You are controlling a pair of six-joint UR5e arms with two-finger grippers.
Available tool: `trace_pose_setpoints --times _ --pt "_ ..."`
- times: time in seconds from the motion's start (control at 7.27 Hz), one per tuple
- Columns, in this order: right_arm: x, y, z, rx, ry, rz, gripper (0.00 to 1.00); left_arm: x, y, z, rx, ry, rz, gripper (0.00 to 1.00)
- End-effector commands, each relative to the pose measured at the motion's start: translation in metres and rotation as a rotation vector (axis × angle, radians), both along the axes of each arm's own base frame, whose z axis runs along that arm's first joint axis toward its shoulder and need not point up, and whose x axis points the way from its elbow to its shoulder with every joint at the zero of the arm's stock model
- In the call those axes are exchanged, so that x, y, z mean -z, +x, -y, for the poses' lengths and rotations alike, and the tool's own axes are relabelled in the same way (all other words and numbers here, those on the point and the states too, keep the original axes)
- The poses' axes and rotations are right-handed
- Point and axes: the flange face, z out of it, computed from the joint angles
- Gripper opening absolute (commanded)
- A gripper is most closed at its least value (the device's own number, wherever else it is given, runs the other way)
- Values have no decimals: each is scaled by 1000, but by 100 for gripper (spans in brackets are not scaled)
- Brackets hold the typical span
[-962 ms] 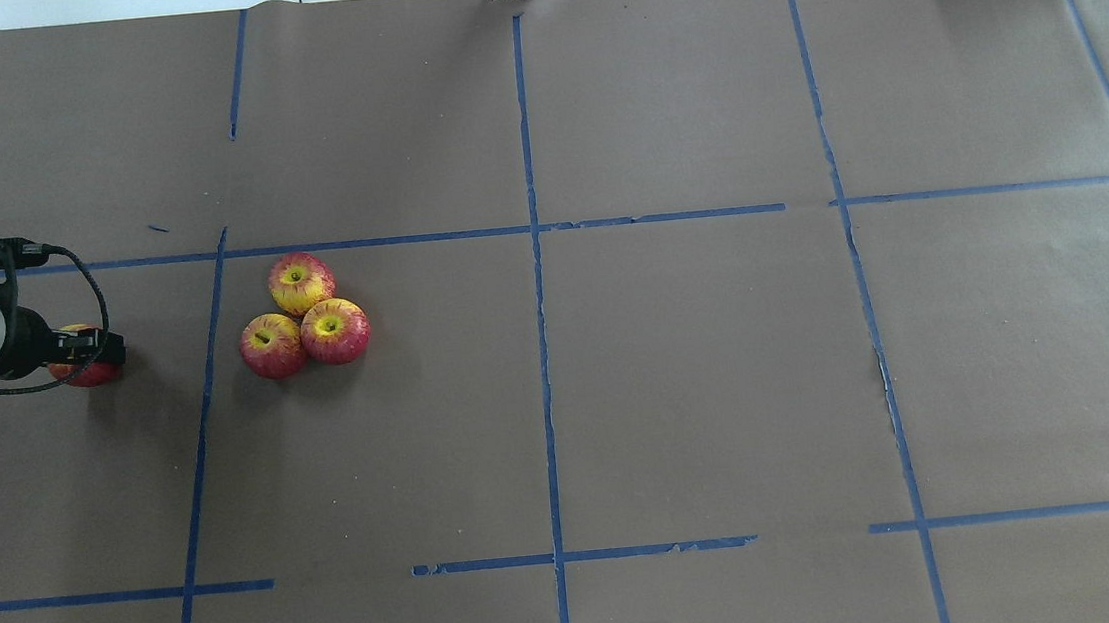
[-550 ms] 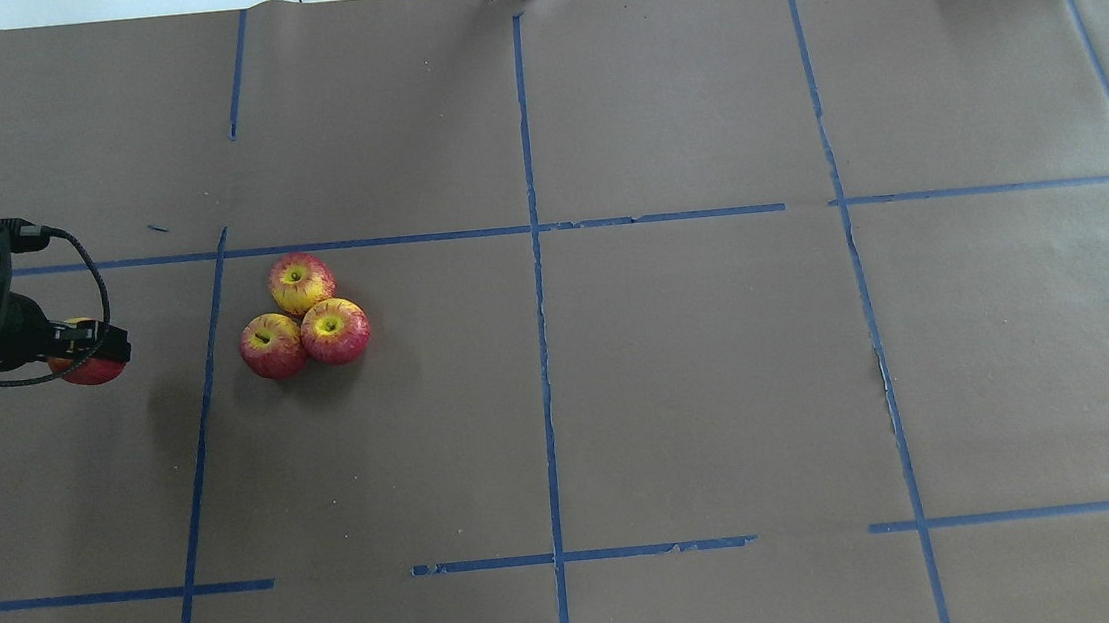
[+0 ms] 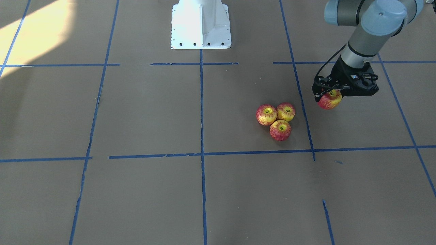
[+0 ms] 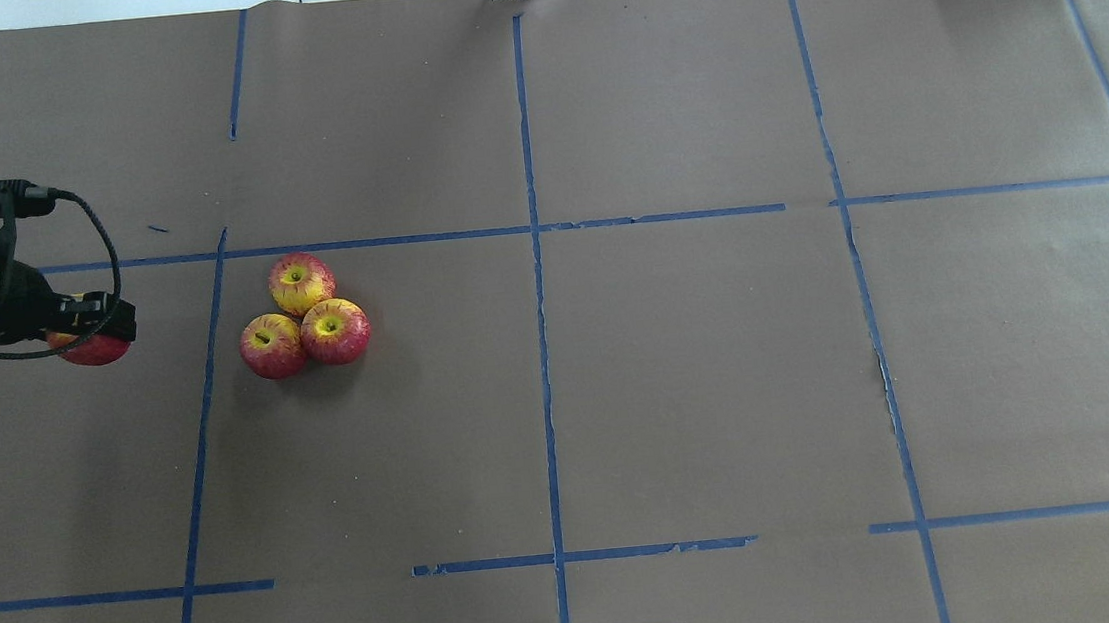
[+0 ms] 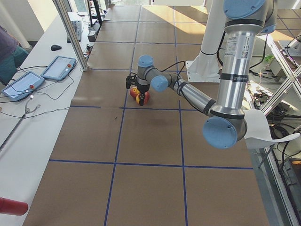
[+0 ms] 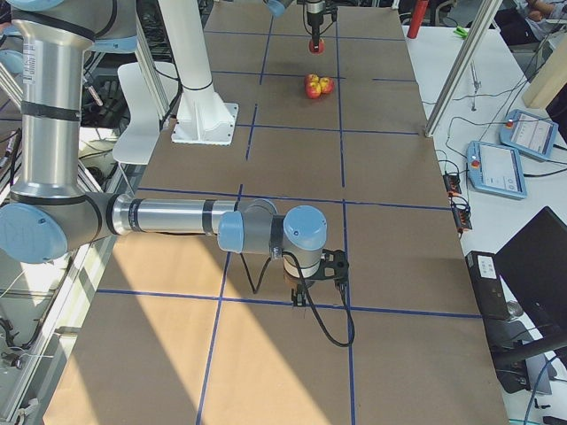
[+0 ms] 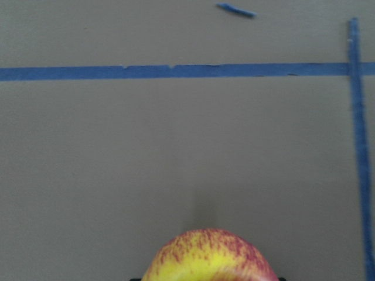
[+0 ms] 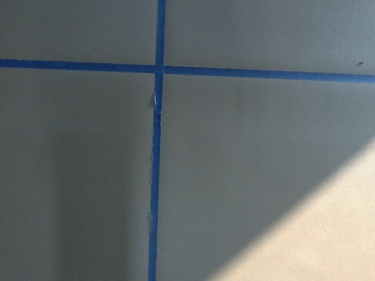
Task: Stack apples
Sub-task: 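Lift the apple and carry it over the three-apple cluster with the left gripper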
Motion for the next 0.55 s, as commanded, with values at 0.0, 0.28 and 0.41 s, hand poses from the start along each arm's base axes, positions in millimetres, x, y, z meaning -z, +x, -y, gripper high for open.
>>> trace_pose_setpoints --times 0.0,0.28,0.41 --pt "0 0 0 0 0 1 100 39 57 11 22 -63 -27 11" --pt "0 0 0 0 0 1 100 53 99 0 11 -104 -41 11" --pt "0 0 0 0 0 1 100 51 105 -4 4 -111 -39 11"
